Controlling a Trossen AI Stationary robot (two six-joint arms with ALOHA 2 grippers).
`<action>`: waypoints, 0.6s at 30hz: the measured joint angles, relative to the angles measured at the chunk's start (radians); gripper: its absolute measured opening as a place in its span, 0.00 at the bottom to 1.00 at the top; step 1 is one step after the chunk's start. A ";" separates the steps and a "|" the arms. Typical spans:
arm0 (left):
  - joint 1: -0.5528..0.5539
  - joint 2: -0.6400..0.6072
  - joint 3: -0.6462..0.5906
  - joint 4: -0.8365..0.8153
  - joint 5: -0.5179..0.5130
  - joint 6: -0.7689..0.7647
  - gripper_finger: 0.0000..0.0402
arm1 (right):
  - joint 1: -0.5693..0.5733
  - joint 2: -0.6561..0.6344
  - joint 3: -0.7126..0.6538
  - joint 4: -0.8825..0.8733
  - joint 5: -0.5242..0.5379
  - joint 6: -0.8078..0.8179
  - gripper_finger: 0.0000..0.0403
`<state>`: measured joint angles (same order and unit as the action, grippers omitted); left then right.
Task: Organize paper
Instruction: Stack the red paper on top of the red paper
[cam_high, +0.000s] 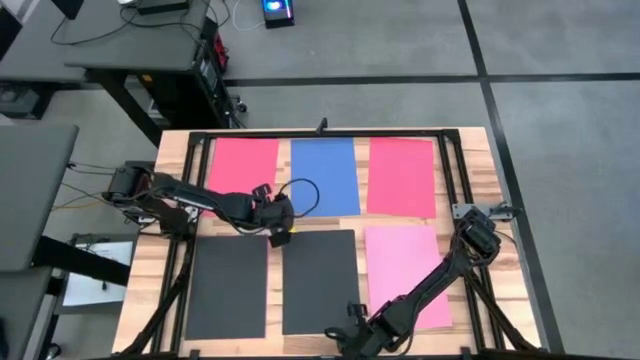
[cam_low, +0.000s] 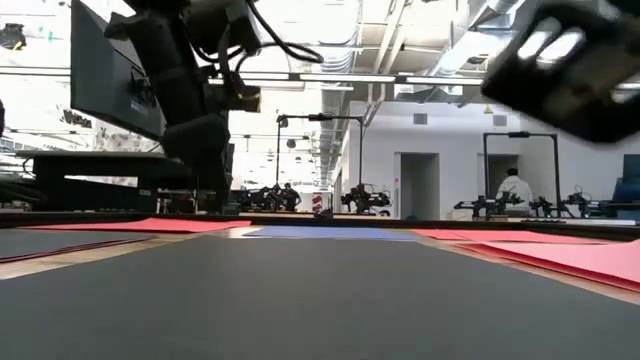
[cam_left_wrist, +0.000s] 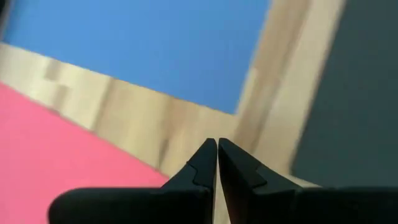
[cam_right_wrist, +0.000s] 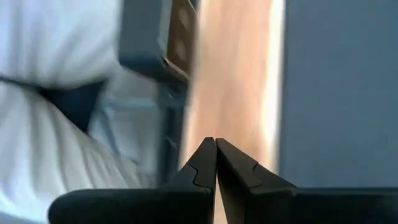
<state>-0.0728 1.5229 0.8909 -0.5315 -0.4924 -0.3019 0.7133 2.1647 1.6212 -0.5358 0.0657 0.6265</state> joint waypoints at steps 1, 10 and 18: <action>0.008 -0.015 0.000 -0.007 -0.004 0.001 0.00 | -0.006 0.000 0.022 -0.065 0.008 -0.024 0.00; 0.036 -0.077 0.002 -0.130 0.035 0.056 0.08 | -0.134 0.000 0.116 -0.412 0.159 -0.255 0.00; 0.063 -0.073 0.002 -0.193 0.023 0.163 0.31 | -0.218 -0.077 0.092 -0.461 0.288 -0.493 0.00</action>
<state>-0.0096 1.4498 0.8928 -0.7248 -0.4690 -0.1385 0.4956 2.0877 1.7128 -0.9971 0.3537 0.1336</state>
